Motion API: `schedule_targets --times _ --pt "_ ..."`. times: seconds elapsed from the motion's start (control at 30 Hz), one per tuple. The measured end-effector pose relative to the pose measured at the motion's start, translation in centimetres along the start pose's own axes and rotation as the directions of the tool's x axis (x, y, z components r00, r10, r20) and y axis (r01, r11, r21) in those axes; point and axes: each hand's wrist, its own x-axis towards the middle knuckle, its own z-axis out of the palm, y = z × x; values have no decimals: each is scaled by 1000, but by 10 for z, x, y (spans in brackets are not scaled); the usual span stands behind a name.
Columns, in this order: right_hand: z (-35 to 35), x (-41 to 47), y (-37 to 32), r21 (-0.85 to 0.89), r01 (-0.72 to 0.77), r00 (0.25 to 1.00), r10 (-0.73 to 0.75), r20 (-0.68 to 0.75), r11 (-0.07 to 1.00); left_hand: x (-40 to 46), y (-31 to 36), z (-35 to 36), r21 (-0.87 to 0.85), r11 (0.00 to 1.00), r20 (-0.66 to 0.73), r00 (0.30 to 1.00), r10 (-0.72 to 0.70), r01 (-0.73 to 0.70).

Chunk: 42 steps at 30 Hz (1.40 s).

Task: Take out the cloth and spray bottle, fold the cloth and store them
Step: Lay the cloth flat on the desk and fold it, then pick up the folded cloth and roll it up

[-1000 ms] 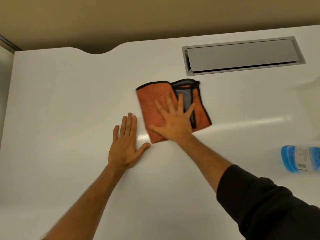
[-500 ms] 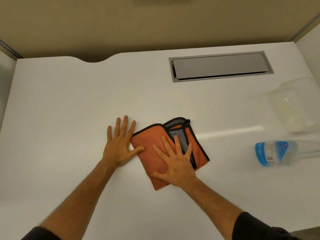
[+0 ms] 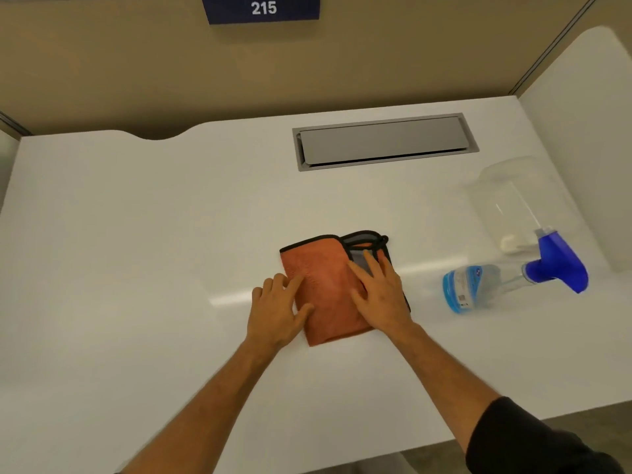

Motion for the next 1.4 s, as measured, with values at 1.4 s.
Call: schedule_targets --times 1.4 --pt "-313 -34 -28 926 -10 995 92 -26 377 3 120 -243 -972 236 -16 997 -74 2"
